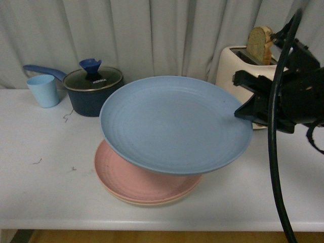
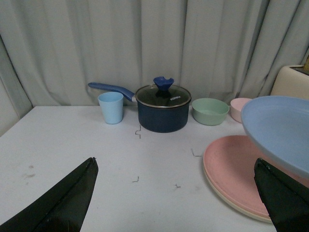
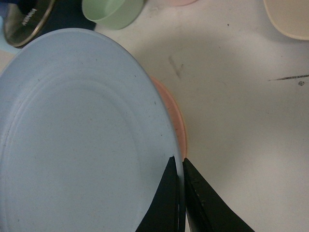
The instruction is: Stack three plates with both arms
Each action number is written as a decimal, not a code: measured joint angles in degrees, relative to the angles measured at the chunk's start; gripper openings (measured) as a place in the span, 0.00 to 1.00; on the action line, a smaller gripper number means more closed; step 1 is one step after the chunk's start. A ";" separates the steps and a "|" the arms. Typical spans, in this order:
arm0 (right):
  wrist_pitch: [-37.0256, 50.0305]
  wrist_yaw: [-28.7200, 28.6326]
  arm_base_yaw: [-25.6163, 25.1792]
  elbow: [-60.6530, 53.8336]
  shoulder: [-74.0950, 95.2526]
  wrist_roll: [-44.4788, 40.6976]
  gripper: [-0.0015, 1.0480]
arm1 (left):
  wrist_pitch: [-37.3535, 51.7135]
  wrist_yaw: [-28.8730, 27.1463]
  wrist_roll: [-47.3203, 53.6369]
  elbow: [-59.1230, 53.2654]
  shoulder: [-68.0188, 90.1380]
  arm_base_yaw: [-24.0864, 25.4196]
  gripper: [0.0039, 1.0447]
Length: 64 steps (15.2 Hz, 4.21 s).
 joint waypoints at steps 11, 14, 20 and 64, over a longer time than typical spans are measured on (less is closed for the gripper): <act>0.44 6.93 5.11 10.08 16.15 2.01 0.03 | 0.02 0.00 0.00 0.00 0.00 0.00 0.94; 0.59 7.41 5.68 11.63 18.01 1.99 0.03 | 0.00 0.00 0.00 0.00 0.00 0.00 0.94; 0.85 8.26 7.15 13.16 20.76 1.99 0.15 | 0.02 0.00 0.00 0.00 0.00 0.00 0.94; 8.37 16.85 -12.02 -56.72 -88.21 -23.54 0.02 | 0.00 0.00 -0.02 0.00 0.00 0.15 0.94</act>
